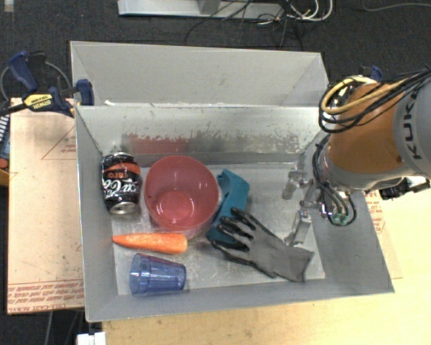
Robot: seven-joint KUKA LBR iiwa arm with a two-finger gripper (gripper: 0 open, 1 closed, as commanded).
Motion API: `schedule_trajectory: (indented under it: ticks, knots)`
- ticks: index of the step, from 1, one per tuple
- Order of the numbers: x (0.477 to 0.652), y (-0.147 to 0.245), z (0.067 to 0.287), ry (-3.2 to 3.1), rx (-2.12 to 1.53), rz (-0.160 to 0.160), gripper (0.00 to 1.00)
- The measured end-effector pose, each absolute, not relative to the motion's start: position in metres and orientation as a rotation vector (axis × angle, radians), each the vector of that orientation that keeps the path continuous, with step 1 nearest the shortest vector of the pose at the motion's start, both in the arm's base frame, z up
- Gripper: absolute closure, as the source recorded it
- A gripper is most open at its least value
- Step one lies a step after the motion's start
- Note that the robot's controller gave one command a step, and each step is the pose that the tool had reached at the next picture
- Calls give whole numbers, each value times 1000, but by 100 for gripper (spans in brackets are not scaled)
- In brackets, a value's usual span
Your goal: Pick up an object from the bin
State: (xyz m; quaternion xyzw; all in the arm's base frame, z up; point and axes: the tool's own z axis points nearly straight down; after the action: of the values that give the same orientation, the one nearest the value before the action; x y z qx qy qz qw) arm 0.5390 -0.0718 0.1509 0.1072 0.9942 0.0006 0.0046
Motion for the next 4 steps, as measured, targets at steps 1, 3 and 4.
schedule_trajectory:
  ticks: [1,3,4]
  knots:
    - [556,-138,100,3088,566,4,0]
    - [514,-132,70,3009,888,4,100]
    - [514,-132,70,3010,887,4,100]
